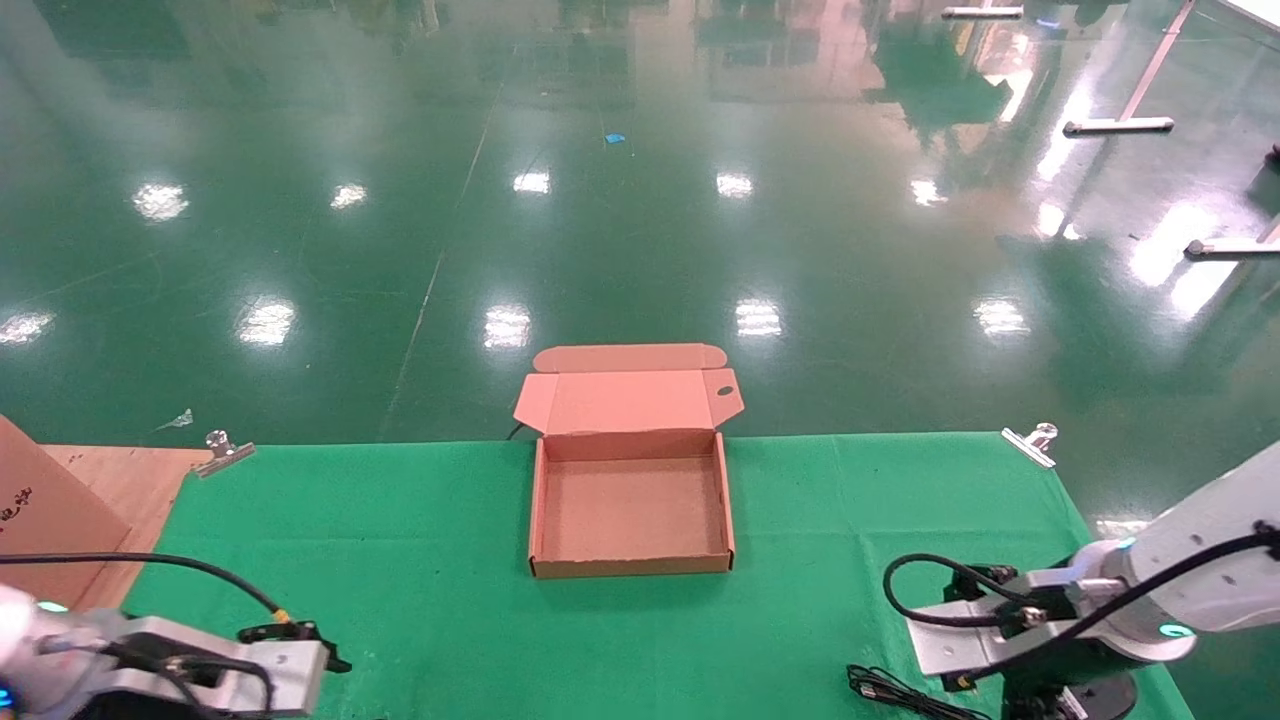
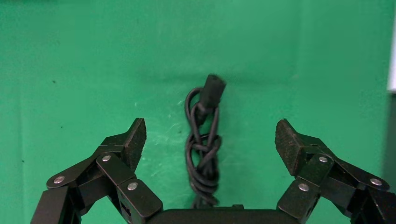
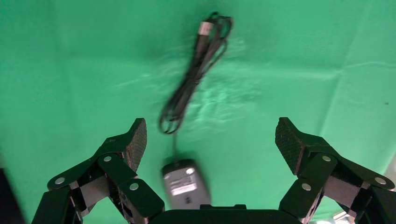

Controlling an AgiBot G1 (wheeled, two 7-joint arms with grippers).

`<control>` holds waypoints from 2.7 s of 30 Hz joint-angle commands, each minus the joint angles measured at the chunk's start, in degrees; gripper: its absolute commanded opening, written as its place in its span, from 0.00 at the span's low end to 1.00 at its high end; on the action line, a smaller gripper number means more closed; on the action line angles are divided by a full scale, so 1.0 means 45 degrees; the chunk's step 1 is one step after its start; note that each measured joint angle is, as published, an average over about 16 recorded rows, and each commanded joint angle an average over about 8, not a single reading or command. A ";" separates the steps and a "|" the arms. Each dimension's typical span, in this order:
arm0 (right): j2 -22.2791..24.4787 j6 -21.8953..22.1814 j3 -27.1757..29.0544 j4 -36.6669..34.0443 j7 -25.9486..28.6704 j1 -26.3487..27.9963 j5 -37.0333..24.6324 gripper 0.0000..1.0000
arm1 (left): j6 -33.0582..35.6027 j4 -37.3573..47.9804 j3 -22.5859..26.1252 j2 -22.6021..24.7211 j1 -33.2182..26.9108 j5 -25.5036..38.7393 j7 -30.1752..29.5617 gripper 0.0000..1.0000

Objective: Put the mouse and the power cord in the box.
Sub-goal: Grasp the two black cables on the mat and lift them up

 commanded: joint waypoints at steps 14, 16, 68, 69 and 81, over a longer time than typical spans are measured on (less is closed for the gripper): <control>-0.1038 0.1946 -0.0277 -0.2540 -0.1456 -0.0731 -0.0416 1.00 | -0.1636 0.3553 0.0563 0.1440 -0.0362 0.1293 0.2152 1.00; -0.1164 0.2158 -0.0293 -0.2862 -0.1664 -0.0799 -0.0414 1.00 | -0.1690 0.3875 0.0567 0.1543 -0.0430 0.1295 0.2380 1.00; -0.2193 0.3013 -0.0142 -0.6749 -0.4591 -0.0245 0.0251 0.00 | -0.1609 0.6948 0.0705 0.2486 -0.1368 0.1429 0.4521 0.00; -0.2192 0.3005 -0.0140 -0.6752 -0.4595 -0.0248 0.0257 0.00 | -0.1597 0.6958 0.0707 0.2482 -0.1364 0.1429 0.4537 0.00; -0.1972 0.2732 -0.0013 -0.6555 -0.4629 -0.0128 0.0485 0.00 | -0.1287 0.6795 0.0714 0.2455 -0.1431 0.1404 0.4740 0.00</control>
